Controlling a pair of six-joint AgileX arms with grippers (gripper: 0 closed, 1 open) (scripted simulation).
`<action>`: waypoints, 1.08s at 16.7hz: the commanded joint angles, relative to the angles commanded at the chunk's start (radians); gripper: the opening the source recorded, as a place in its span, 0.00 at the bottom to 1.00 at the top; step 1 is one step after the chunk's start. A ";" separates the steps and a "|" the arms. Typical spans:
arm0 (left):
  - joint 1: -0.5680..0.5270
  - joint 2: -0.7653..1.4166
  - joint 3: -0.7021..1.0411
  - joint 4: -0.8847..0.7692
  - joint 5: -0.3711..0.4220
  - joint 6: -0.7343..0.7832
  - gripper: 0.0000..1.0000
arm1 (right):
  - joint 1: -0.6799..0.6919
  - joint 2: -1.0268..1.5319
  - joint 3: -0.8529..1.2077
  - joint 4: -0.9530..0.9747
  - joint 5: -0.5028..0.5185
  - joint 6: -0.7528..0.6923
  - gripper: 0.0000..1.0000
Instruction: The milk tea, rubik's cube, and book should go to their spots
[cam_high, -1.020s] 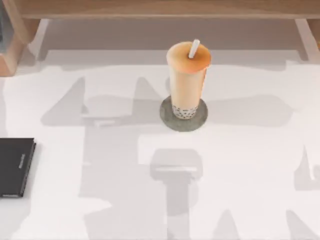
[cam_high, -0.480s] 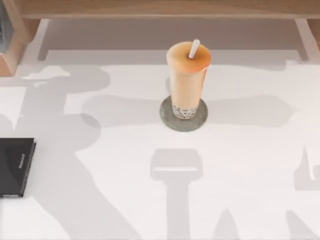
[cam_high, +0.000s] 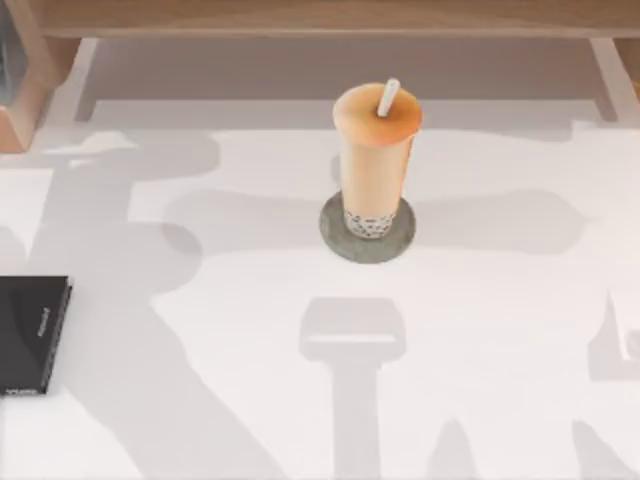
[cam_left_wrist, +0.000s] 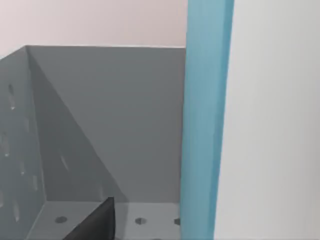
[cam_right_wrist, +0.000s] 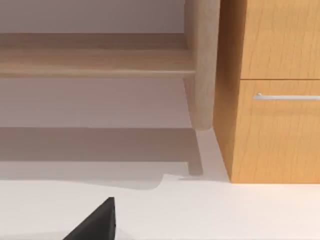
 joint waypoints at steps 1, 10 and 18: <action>-0.003 0.015 0.023 -0.007 -0.003 0.000 1.00 | 0.000 0.000 0.000 0.000 0.000 0.000 1.00; -0.019 0.082 0.123 -0.041 -0.018 -0.001 0.92 | 0.000 0.000 0.000 0.000 0.000 0.000 1.00; -0.019 0.082 0.123 -0.041 -0.018 -0.001 0.32 | 0.000 0.000 0.000 0.000 0.000 0.000 1.00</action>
